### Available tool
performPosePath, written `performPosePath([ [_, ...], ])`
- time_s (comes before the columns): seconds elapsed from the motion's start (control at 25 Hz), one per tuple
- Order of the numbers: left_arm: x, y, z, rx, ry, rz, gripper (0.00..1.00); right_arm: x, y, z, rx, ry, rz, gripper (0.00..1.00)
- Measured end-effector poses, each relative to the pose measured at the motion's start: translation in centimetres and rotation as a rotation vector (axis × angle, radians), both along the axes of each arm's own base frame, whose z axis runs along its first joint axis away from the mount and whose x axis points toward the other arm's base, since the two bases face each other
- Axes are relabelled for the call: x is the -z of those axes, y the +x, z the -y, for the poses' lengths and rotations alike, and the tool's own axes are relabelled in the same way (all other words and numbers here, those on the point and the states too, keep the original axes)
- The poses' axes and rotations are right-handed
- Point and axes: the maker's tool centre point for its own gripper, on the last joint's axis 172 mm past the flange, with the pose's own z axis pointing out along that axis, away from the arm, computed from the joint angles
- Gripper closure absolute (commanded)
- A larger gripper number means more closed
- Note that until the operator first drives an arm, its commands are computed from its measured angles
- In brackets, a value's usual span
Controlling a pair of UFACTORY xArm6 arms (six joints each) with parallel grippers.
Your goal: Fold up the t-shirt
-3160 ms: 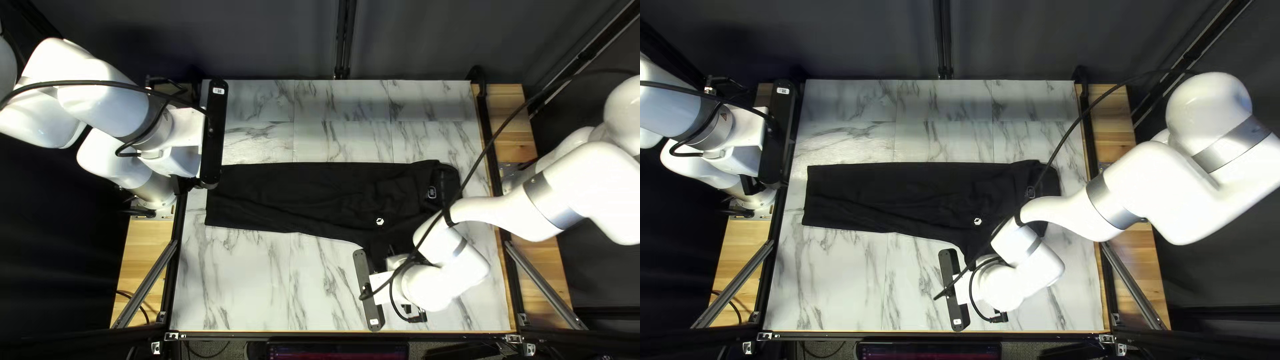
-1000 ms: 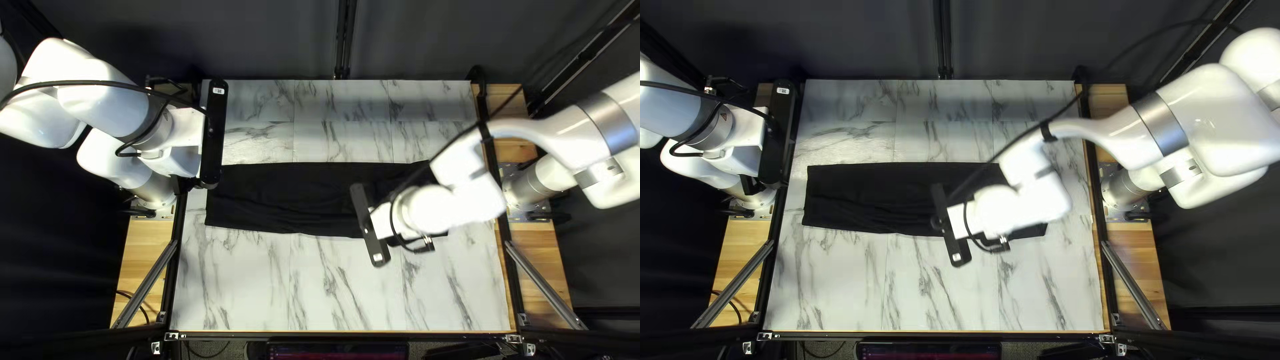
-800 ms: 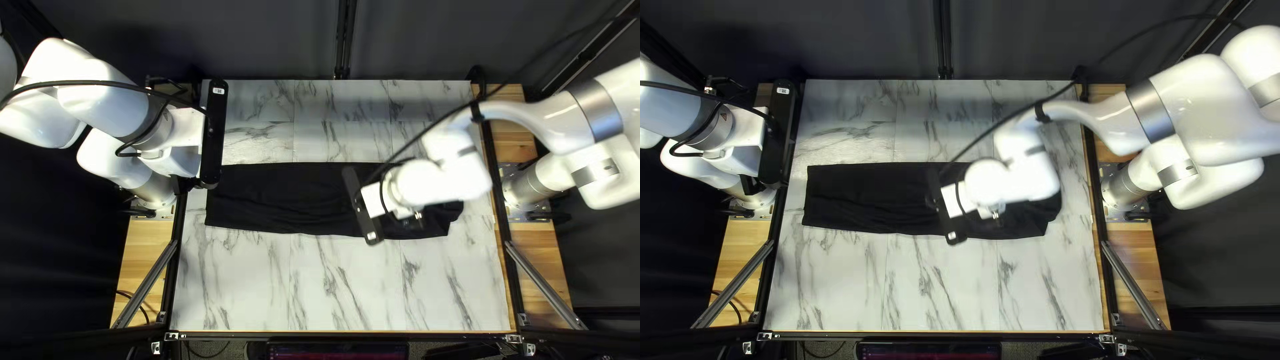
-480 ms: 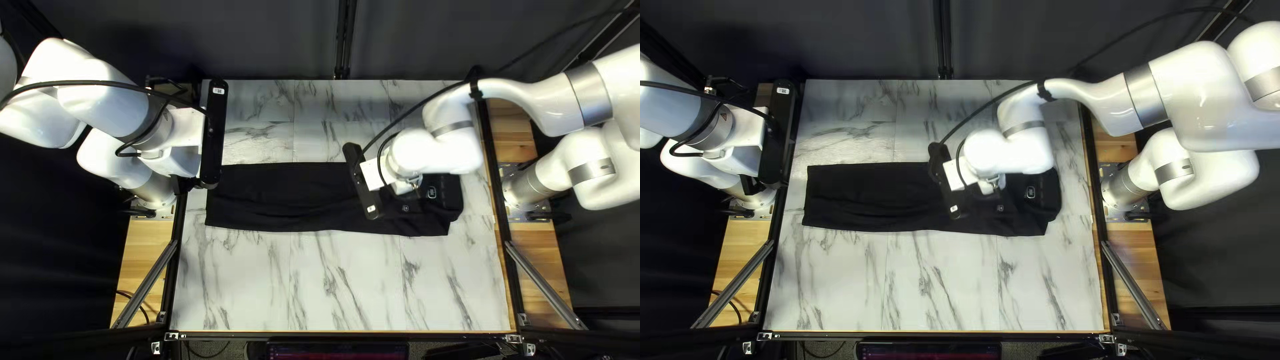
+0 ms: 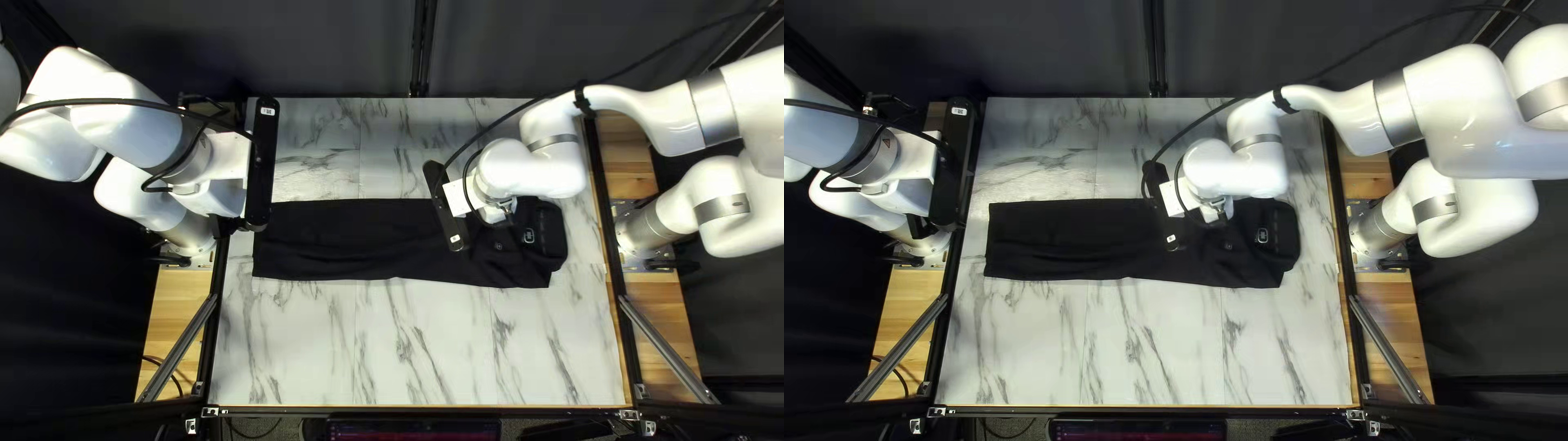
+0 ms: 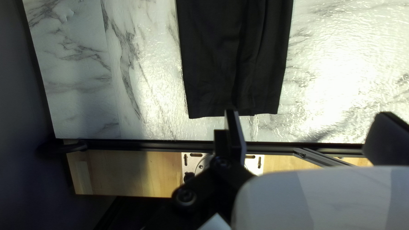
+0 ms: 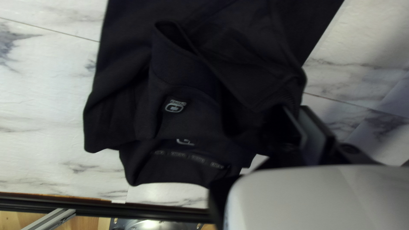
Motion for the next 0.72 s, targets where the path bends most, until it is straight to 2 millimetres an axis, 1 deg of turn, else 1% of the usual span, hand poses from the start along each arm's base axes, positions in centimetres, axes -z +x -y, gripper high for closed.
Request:
performPosePath([
  [0.16,0.0,0.0,0.0,0.0,0.0,0.0,0.0,-1.2,3.7,-3.2,-0.034,-0.027,0.062,0.0],
  [0.2,0.0,0.0,0.0,0.0,0.0,0.0,0.0,-1.2,5.1,-4.3,-0.051,-0.039,0.083,0.0],
  [0.28,0.0,0.0,0.0,0.0,0.0,0.0,0.0,-0.8,7.5,-6.1,-0.078,-0.059,0.126,0.0],
  [0.4,0.0,0.0,0.0,0.0,0.0,0.0,0.0,0.4,10.2,-7.9,-0.11,-0.084,0.184,0.0],
  [0.48,0.0,0.0,0.0,0.0,0.0,0.0,0.0,1.3,11.7,-8.6,-0.124,-0.096,0.219,0.0],
  [0.56,0.0,0.0,0.0,0.0,0.0,0.0,0.0,2.5,12.9,-8.7,-0.134,-0.104,0.247,0.0],
  [0.64,0.0,0.0,0.0,0.0,0.0,0.0,0.0,3.6,13.9,-8.3,-0.137,-0.105,0.266,0.04],
  [0.72,0.0,0.0,0.0,0.0,0.0,0.0,0.0,4.6,14.7,-7.7,-0.136,-0.103,0.277,0.04],
])
